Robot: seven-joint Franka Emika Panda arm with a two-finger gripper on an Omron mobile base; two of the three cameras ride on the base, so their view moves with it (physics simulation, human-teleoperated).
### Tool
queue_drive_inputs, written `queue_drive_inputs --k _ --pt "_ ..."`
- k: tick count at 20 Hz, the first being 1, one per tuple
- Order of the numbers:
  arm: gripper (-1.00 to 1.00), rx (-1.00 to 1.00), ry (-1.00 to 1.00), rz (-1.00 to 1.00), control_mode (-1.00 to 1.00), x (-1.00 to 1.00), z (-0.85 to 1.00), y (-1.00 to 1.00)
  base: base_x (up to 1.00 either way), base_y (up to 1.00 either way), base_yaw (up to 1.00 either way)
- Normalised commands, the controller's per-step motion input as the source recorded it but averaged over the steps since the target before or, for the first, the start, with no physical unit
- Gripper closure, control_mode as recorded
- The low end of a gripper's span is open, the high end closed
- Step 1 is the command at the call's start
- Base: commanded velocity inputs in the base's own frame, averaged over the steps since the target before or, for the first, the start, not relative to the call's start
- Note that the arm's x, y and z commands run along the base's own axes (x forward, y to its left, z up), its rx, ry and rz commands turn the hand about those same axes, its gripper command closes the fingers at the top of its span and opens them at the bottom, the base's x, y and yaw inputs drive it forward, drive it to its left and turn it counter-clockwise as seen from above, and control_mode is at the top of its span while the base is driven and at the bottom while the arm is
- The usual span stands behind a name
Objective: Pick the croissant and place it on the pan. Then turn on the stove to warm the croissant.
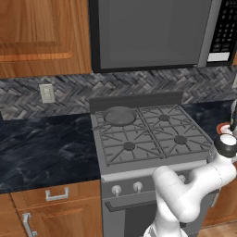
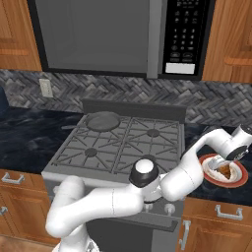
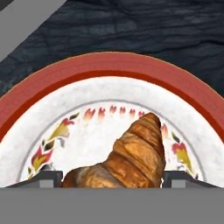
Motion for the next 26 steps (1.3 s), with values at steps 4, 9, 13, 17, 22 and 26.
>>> queue_drive_inputs --k 4,9,13,17,22,26 --pt "1.00 0.00 -0.07 0.66 -1.00 -0.12 -0.04 0.46 0.00 0.00 0.00" --pt "1.00 0.00 -0.25 0.69 -1.00 -0.01 0.11 0.30 0.00 0.00 0.00" --pt "1.00 0.00 -0.39 0.65 -1.00 0.00 0.25 0.26 0.00 0.00 0.00" --pt "1.00 0.00 -0.50 0.57 -1.00 -0.01 0.32 0.22 0.00 0.00 0.00" --pt "1.00 0.00 -0.44 0.45 -1.00 -0.12 0.45 0.42 0.00 0.00 0.00" --pt "1.00 0.00 -0.36 0.38 -1.00 0.00 0.53 0.71 0.00 0.00 0.00"
